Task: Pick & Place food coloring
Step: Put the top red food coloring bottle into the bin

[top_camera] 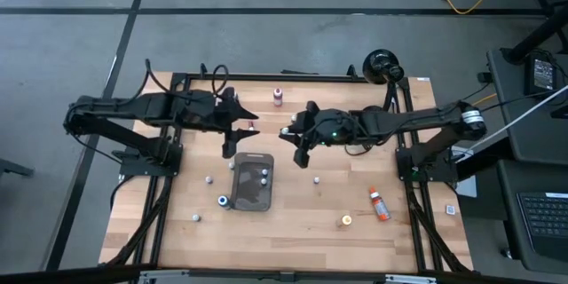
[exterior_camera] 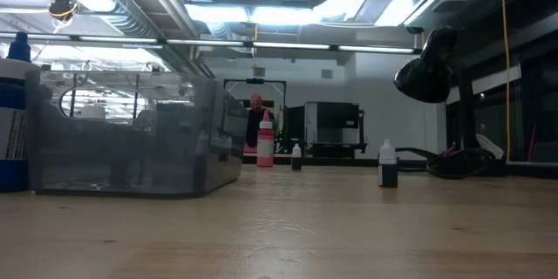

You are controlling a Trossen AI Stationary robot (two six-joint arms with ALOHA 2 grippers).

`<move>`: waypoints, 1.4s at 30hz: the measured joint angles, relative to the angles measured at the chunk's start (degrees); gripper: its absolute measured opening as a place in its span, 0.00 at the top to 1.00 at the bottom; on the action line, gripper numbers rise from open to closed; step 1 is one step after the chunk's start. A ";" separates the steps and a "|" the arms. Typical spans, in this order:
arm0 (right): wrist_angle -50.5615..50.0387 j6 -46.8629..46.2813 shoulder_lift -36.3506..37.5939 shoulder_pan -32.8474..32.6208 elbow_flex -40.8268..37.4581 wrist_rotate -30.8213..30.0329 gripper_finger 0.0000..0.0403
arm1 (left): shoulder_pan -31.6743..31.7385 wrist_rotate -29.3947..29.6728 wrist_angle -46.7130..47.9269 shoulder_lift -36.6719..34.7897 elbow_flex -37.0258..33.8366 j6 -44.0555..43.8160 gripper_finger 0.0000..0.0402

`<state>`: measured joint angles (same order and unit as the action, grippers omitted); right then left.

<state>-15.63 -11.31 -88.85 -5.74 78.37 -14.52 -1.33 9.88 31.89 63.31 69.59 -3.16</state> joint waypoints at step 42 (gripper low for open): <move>-8.97 -1.51 -24.77 -0.02 25.84 6.68 0.81 | -1.30 -10.50 16.19 6.14 1.12 -0.74 0.51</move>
<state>-24.60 -12.82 -113.62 -5.76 104.20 -7.84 -2.63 -0.62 48.07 69.45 70.72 -3.90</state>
